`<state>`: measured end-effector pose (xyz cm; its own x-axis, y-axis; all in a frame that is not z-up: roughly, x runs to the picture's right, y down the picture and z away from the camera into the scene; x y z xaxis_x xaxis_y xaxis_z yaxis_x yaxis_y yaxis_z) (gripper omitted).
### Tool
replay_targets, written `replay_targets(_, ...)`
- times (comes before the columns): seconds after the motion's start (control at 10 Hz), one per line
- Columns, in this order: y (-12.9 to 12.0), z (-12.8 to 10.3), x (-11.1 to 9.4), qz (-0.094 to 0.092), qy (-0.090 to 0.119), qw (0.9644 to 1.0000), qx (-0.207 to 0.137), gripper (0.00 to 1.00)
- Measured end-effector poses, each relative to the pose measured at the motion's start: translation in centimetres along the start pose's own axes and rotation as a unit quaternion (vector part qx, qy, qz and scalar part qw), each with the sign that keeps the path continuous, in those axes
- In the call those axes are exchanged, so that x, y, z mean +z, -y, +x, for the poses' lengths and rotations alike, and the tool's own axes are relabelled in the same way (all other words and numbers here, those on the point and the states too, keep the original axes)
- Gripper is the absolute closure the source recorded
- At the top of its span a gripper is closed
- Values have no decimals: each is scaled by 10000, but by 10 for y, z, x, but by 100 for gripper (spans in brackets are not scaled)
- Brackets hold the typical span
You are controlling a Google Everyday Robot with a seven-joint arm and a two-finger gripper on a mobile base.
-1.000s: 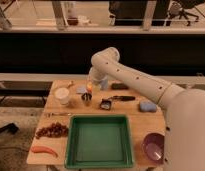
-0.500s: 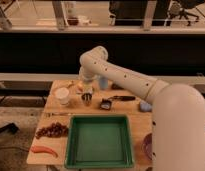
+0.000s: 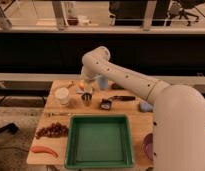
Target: Place apple in plastic cup
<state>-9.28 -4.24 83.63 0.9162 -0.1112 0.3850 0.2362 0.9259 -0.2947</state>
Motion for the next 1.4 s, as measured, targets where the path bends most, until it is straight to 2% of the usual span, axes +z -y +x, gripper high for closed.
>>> replay_targets(0.6,21,41,9,160,-106,9991,390,100)
replay_targets(1.0,33,60,24,201,-8,9988,454,100)
replay_targets(1.4,51,73,32,383,143,9980,478,100)
